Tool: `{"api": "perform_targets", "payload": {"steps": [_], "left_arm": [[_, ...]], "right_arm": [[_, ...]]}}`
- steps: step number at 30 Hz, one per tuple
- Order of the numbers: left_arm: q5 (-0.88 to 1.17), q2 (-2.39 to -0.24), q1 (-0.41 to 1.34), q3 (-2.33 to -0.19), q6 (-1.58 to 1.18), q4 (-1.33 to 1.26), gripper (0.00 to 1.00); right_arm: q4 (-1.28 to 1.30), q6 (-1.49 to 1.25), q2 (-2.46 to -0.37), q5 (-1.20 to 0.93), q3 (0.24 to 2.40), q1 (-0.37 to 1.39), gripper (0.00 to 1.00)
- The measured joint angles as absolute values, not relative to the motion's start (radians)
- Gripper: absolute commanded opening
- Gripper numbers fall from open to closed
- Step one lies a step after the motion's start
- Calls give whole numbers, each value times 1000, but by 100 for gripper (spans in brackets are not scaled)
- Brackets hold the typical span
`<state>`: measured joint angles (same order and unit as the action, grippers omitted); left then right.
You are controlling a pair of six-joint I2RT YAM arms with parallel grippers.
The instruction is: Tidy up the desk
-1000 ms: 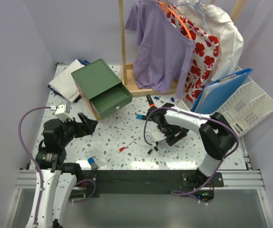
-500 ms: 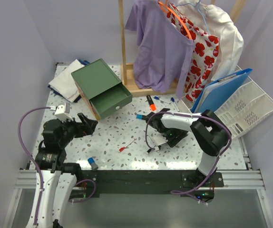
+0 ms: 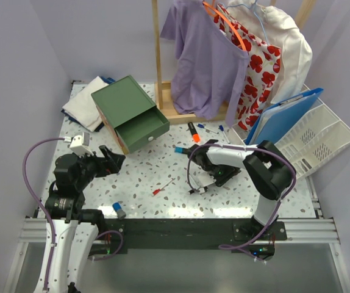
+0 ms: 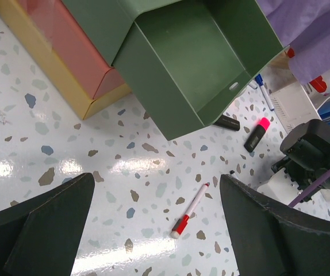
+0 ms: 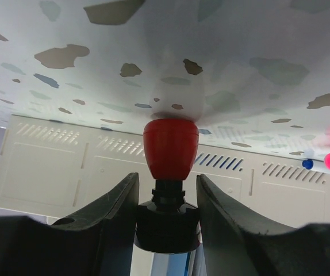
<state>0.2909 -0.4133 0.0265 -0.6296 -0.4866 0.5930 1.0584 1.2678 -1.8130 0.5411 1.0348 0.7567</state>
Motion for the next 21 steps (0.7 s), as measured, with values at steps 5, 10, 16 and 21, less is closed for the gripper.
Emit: {"api": "perform_targets", "payload": {"steps": [5, 10, 16, 21], "left_arm": [[291, -413, 27, -630, -487, 593, 96], [290, -413, 27, -630, -487, 593, 95], [281, -414, 27, -630, -487, 593, 96], [273, -414, 27, -630, -487, 593, 96]], "right_arm": [[1067, 1261, -1809, 530, 1039, 756, 10], [1138, 1215, -1782, 441, 1151, 756, 6], [1210, 1131, -1673, 275, 1391, 756, 4], [1270, 1055, -1644, 117, 1617, 756, 4]]}}
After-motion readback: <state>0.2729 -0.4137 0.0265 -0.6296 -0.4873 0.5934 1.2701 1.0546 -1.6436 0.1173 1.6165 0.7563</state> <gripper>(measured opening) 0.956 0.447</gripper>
